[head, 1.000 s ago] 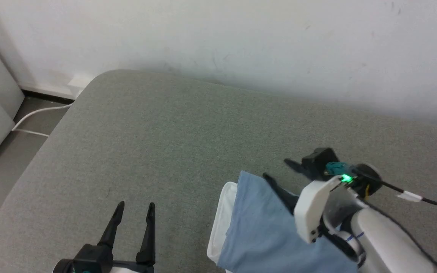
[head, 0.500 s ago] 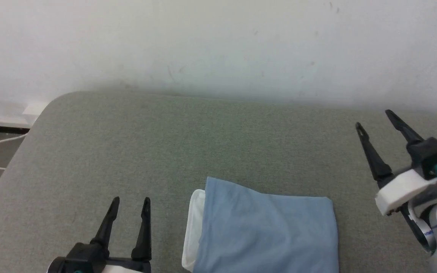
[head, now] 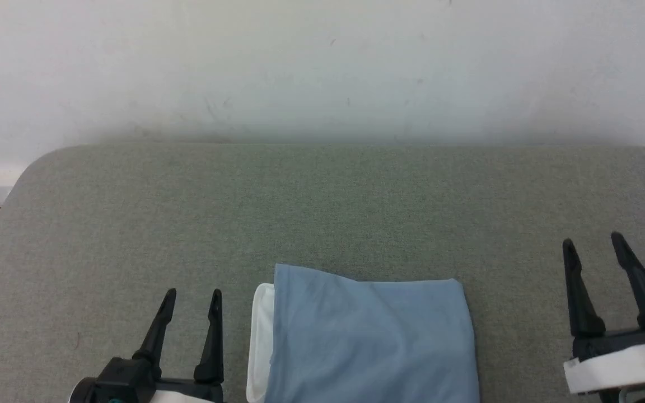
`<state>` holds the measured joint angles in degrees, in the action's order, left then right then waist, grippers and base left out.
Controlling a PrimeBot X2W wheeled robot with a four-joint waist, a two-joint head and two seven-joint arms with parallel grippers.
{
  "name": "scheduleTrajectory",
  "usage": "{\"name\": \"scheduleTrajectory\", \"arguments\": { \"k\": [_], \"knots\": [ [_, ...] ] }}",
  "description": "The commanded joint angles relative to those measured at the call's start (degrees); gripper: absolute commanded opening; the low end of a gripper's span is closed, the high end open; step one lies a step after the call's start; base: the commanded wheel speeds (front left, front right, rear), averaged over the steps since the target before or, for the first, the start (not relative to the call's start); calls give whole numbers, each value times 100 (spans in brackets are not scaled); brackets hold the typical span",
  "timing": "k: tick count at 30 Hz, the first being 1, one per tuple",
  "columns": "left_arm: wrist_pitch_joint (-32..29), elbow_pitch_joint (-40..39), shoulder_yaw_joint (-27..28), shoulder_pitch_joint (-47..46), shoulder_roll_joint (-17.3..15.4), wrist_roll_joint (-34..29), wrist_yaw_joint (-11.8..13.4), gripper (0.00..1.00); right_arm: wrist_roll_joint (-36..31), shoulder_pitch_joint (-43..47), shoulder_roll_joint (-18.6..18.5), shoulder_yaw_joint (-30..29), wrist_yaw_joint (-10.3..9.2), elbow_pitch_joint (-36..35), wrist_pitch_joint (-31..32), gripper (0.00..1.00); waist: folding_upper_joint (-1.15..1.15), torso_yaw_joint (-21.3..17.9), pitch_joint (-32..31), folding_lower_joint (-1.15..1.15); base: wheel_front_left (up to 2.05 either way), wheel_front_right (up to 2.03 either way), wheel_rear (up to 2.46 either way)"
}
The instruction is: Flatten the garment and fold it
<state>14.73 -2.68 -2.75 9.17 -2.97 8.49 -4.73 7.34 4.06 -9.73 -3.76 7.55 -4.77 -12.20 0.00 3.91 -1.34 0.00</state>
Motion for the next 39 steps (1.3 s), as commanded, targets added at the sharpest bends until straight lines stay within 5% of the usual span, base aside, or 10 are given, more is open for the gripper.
{"name": "scheduleTrajectory", "arguments": {
  "k": [1,10,15,20,27,34,39],
  "knots": [
    [27,9,-1,-83,9,-68,15,100,-73,191,134,-51,-6,-96,-63,100,0,-42,35,0,0,0,0],
    [27,115,-21,-94,9,-167,-27,100,-259,623,417,-21,-6,-106,-197,100,0,-107,75,0,0,0,0],
    [27,151,-75,-130,9,-178,-47,100,133,618,248,171,-6,2,261,100,0,-101,160,0,0,0,0],
    [27,197,-101,-210,9,-208,-59,100,991,556,-187,448,-6,-80,1141,100,0,-56,290,0,0,0,0],
    [27,281,-162,-335,9,-264,-78,100,3478,494,-1185,1178,-6,-329,3225,100,0,64,563,0,0,0,0],
    [27,325,-272,-536,9,-345,-114,100,4660,45,-1237,1268,-6,241,4339,100,0,290,841,0,0,0,0],
    [27,347,-326,-629,9,-377,-138,100,4666,-352,-1186,1445,-6,859,4571,100,0,452,957,0,0,0,0]
  ]
}}
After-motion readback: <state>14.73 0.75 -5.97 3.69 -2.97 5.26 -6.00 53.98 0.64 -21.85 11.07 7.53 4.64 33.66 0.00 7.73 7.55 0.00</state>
